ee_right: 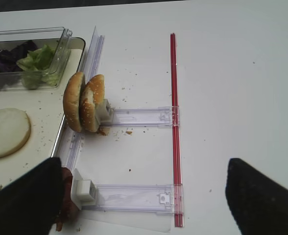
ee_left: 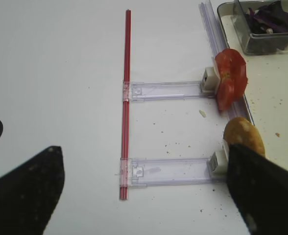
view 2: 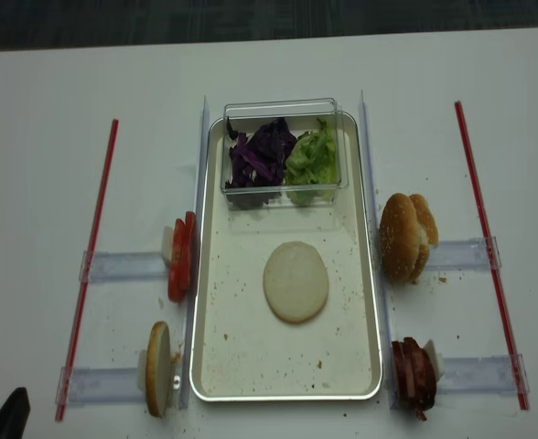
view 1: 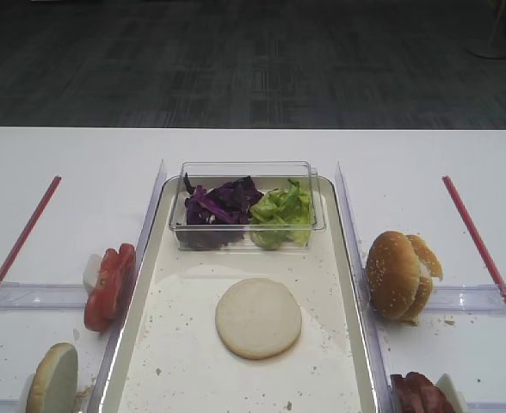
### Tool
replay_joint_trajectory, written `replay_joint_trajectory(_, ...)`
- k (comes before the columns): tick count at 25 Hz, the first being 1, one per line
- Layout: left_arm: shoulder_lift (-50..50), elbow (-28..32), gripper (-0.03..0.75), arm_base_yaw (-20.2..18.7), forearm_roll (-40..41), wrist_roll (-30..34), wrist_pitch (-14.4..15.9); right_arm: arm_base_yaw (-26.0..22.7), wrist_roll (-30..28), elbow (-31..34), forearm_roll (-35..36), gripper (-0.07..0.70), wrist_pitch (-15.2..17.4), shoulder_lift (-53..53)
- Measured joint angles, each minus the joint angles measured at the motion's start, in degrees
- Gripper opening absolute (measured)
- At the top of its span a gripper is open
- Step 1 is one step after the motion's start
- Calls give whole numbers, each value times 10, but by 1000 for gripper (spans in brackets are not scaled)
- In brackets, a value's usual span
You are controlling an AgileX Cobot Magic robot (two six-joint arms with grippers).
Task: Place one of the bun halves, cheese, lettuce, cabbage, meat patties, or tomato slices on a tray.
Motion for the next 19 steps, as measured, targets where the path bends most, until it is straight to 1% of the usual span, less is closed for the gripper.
replay_joint_trajectory(19, 0, 0, 618, 0, 0, 0, 0, 0, 0, 0, 0, 678, 0, 0)
